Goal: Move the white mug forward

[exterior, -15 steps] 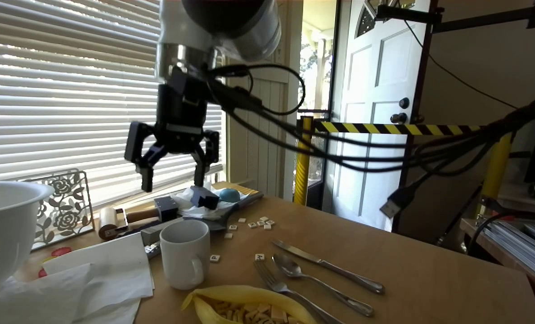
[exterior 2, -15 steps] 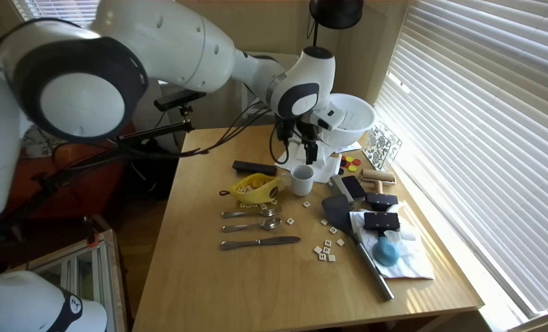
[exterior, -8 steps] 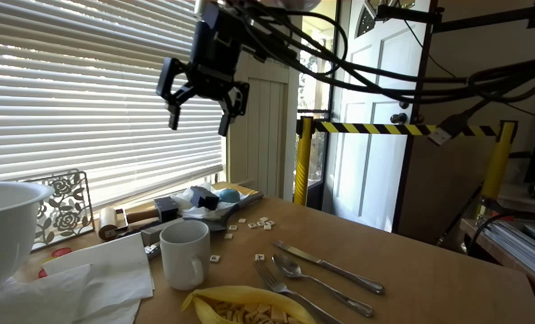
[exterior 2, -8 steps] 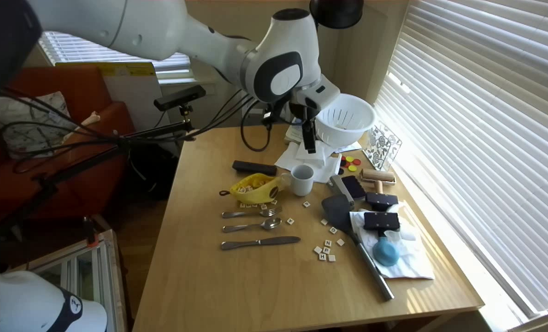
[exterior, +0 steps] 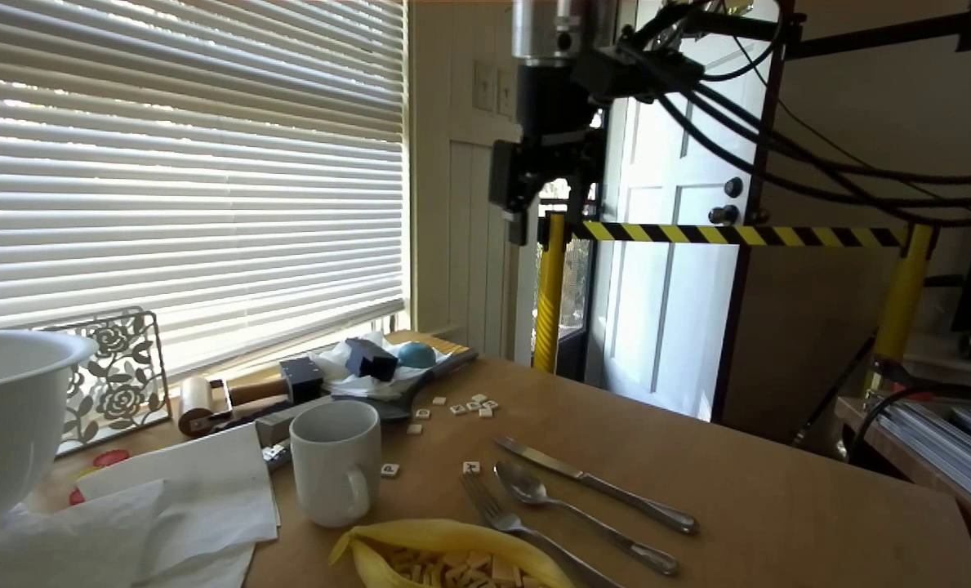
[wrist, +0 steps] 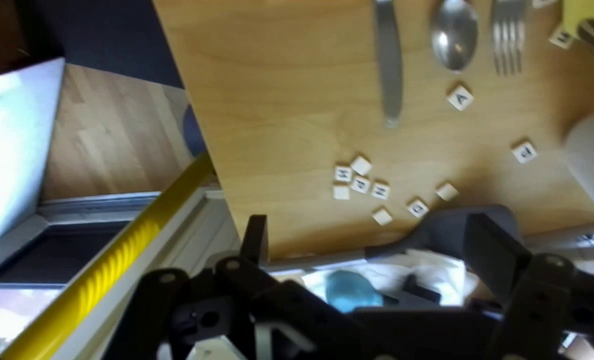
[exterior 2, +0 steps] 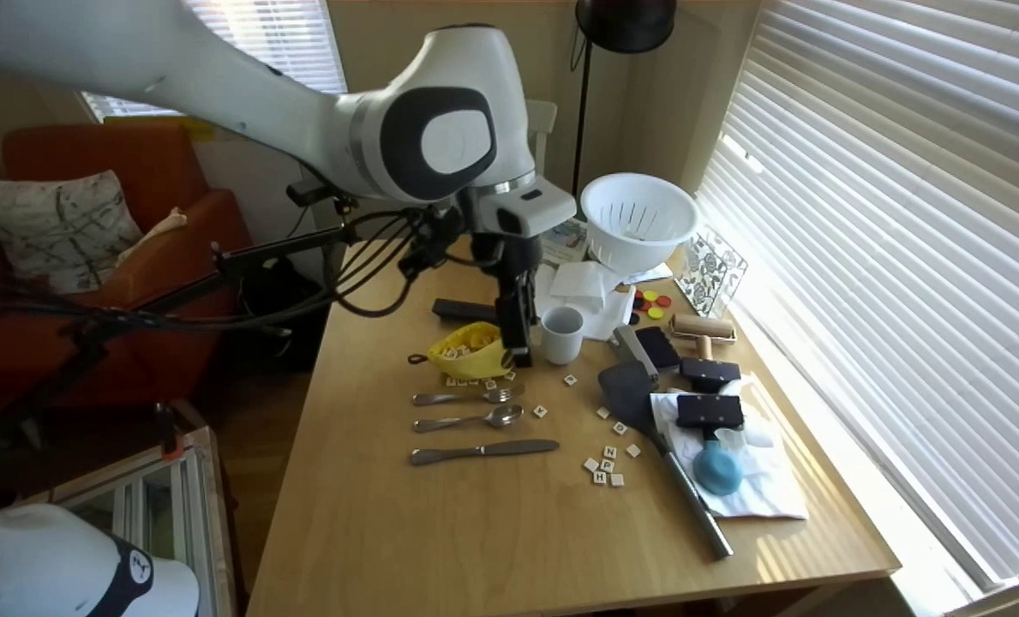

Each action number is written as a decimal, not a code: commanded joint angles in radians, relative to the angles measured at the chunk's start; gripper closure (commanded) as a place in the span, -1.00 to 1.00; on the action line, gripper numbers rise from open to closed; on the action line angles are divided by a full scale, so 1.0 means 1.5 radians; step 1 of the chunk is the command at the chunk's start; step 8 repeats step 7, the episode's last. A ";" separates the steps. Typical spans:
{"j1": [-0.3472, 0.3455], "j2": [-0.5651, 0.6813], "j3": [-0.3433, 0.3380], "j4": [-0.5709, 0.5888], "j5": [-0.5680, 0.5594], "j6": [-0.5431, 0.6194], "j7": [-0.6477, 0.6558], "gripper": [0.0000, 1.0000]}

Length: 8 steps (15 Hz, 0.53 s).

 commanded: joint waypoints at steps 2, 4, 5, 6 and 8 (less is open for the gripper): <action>-0.058 -0.131 0.044 -0.087 0.084 -0.117 -0.118 -1.00; -0.074 -0.099 0.068 -0.062 0.044 -0.102 -0.067 -1.00; -0.080 -0.101 0.073 -0.061 0.044 -0.102 -0.067 -1.00; -0.083 -0.099 0.076 -0.061 0.043 -0.102 -0.066 -1.00; -0.083 -0.094 0.077 -0.061 0.043 -0.102 -0.065 -1.00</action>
